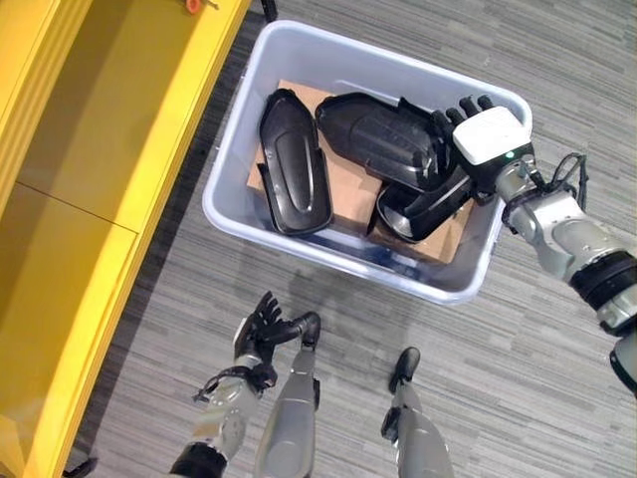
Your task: Move parts from the plastic box to the shelf.
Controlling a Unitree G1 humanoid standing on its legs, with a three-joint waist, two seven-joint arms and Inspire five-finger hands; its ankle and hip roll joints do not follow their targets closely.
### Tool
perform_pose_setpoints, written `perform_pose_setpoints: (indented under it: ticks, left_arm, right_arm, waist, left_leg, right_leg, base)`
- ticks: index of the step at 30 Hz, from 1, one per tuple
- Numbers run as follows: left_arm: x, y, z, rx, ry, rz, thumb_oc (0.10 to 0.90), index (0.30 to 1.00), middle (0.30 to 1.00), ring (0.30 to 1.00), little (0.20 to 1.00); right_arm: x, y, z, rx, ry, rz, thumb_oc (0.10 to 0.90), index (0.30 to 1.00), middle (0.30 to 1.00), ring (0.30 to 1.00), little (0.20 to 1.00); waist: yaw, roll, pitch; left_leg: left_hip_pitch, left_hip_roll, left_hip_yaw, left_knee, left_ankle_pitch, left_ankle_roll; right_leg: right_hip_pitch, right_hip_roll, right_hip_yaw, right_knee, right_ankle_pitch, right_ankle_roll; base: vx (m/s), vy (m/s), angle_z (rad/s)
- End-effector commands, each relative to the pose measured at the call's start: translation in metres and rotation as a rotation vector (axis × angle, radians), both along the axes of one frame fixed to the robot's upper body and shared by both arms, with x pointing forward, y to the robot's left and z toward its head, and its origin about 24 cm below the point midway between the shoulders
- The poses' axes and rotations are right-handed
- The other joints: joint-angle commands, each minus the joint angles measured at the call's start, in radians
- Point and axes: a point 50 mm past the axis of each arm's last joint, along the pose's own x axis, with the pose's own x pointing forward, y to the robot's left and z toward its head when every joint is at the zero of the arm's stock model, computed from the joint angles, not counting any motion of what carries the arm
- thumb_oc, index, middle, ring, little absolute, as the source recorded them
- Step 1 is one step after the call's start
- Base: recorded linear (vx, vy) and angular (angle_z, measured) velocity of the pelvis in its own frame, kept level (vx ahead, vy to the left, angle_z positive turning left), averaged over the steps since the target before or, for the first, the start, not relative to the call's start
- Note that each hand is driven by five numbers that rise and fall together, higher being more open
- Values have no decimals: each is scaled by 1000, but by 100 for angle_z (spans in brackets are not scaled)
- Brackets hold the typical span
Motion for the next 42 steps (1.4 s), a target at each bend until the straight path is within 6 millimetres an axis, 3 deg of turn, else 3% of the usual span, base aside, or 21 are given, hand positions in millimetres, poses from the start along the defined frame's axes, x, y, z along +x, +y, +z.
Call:
perform_pose_setpoints:
  ticks: [1, 13, 18, 20, 25, 27, 30, 38, 42]
  left_arm:
    - [7, 1, 30, 8, -162, -13, 900, 1000, 1000, 1000, 1000]
    - [15, 0, 45, -14, -228, 20, 900, 1000, 1000, 1000, 1000]
    - [19, -5, 49, -18, -249, 13, 900, 1000, 1000, 1000, 1000]
    - [21, -8, 50, -22, -253, 3, 900, 1000, 1000, 1000, 1000]
    - [24, -10, 51, -28, -258, 12, 900, 1000, 1000, 1000, 1000]
    - [25, -10, 51, -28, -256, 17, 900, 1000, 1000, 1000, 1000]
    - [25, -9, 50, -23, -251, 17, 900, 1000, 1000, 1000, 1000]
    - [19, 1, 38, 12, -191, 36, 900, 1000, 1000, 1000, 1000]
    - [12, 8, 29, 30, -148, 41, 900, 1000, 1000, 1000, 1000]
  right_arm:
    - [-6, -7, 88, -60, -275, -34, 900, 1000, 1000, 1000, 1000]
    - [-2, -14, 90, -75, -278, -77, 900, 1000, 1000, 1000, 1000]
    - [1, -36, 85, -72, -257, -178, 900, 1000, 1000, 1000, 1000]
    - [2, -48, 79, -72, -234, -231, 400, 300, 300, 300, 300]
    - [3, -46, 66, -67, -205, -209, 400, 300, 300, 300, 300]
    - [2, -29, 58, -55, -203, -124, 400, 300, 300, 300, 300]
    - [0, -19, 59, -42, -215, -73, 400, 300, 300, 300, 300]
    - [-16, 12, 68, 16, -261, 116, 400, 300, 300, 300, 300]
    - [-31, 23, 73, 109, -302, 221, 400, 300, 300, 300, 300]
  waist:
    - [35, -23, -8]
    - [69, -20, 44]
    - [86, -5, 70]
    - [97, 5, 80]
    - [101, 14, 93]
    - [96, 9, 92]
    - [92, 5, 89]
    - [74, -33, 46]
    - [62, -63, -12]
  left_leg:
    - [5, 44, -17, -32, 24, -18]
    - [-104, 25, -57, 0, 19, -17]
    - [-151, 5, -78, 0, 25, -17]
    - [-172, -4, -87, 3, 25, -16]
    - [-184, -12, -93, 17, 19, -9]
    - [-163, -10, -91, 17, 15, -7]
    - [-143, -5, -87, 15, 12, -8]
    - [-41, 21, -74, -8, 11, -12]
    - [58, 40, -66, -46, 14, -18]
  right_leg:
    - [70, -62, -5, 54, 39, 6]
    - [21, -63, -36, 62, 29, 9]
    - [6, -66, -64, 66, 24, 12]
    - [-6, -69, -74, 71, 21, 14]
    - [-12, -70, -81, 77, 16, 14]
    - [6, -67, -79, 73, 16, 14]
    - [20, -67, -76, 71, 16, 13]
    - [82, -54, -57, 61, 15, 6]
    - [149, -42, -55, 50, 9, 4]
  base:
    - [31, -40, 15]
    - [13, -29, 8]
    - [9, -19, 15]
    - [2, -2, 21]
    - [4, 14, 8]
    - [-5, 18, 7]
    - [0, 0, 0]
    - [-2, 4, -3]
    - [23, -32, -12]
